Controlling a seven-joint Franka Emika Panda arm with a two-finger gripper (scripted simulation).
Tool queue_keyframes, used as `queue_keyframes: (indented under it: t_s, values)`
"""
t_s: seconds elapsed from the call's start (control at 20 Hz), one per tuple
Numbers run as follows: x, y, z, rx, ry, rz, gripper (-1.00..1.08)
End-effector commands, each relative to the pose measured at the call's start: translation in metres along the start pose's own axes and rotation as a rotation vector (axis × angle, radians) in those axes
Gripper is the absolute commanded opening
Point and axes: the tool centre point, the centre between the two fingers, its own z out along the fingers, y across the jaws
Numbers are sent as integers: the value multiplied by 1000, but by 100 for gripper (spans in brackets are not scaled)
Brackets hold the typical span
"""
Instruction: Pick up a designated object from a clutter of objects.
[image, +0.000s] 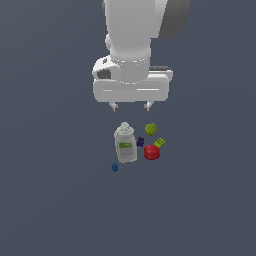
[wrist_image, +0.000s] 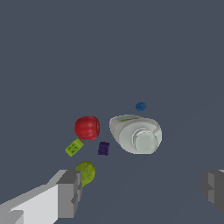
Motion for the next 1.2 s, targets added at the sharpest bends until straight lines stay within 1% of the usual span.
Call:
queue_keyframes:
  t_s: [0.0, 0.45, 0.7, 1.15]
  values:
    - [0, 0, 0, 0, 0, 0, 100]
    - [1, 1, 0, -2, 15, -9, 100]
    - [1, 1, 0, -2, 15, -9, 100]
    - [-3, -8, 19, -7, 13, 49, 100]
